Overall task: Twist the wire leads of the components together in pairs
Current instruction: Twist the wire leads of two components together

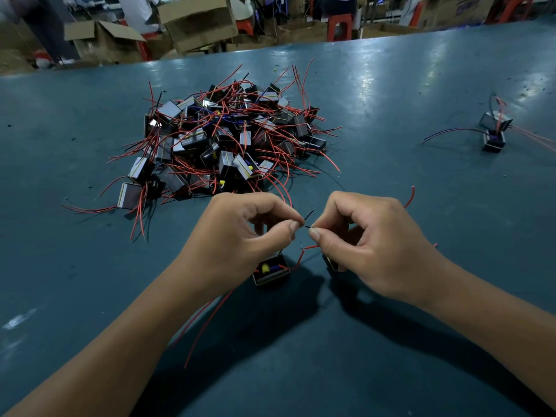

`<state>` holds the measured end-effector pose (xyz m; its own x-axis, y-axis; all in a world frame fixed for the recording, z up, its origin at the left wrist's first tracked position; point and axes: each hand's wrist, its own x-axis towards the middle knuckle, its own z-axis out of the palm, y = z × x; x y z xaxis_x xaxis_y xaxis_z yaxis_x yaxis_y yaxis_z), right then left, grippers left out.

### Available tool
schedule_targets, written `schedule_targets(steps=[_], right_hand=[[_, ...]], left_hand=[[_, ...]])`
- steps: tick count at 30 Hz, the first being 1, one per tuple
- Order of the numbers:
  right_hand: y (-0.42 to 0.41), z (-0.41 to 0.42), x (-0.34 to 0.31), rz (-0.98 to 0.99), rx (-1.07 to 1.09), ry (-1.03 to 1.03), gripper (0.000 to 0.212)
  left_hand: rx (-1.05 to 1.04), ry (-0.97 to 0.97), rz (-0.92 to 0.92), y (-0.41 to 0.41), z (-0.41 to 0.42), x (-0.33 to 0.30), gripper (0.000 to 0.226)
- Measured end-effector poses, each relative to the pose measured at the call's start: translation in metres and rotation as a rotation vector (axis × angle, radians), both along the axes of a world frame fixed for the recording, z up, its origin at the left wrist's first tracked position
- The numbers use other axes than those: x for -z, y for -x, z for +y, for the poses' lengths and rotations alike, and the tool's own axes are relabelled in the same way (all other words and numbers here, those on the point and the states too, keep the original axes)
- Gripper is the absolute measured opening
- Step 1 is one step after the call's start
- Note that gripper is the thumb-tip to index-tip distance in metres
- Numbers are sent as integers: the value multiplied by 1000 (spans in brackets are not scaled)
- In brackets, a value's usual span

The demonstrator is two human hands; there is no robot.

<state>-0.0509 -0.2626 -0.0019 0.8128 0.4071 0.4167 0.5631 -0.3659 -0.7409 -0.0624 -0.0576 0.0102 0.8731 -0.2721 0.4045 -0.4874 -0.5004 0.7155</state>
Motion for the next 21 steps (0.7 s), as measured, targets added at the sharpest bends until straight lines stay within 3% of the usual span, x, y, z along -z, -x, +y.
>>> schedule_targets(steps=[7,12,18,21], right_hand=[[-2,-3,3,108,-42,-59,16],[-2,-2,3,120,-66,-69,5],[-2,-1,6,92,-50,-76,10],[-1,0,6,74,-48,-81,10]], left_hand=[[58,-239,-299,-6,4,-1,5],[93,-259,-356,-7,4,2,5],[128,-379,-503,-7,2,3,16],[119,-335,-460,-5,0,4,9]])
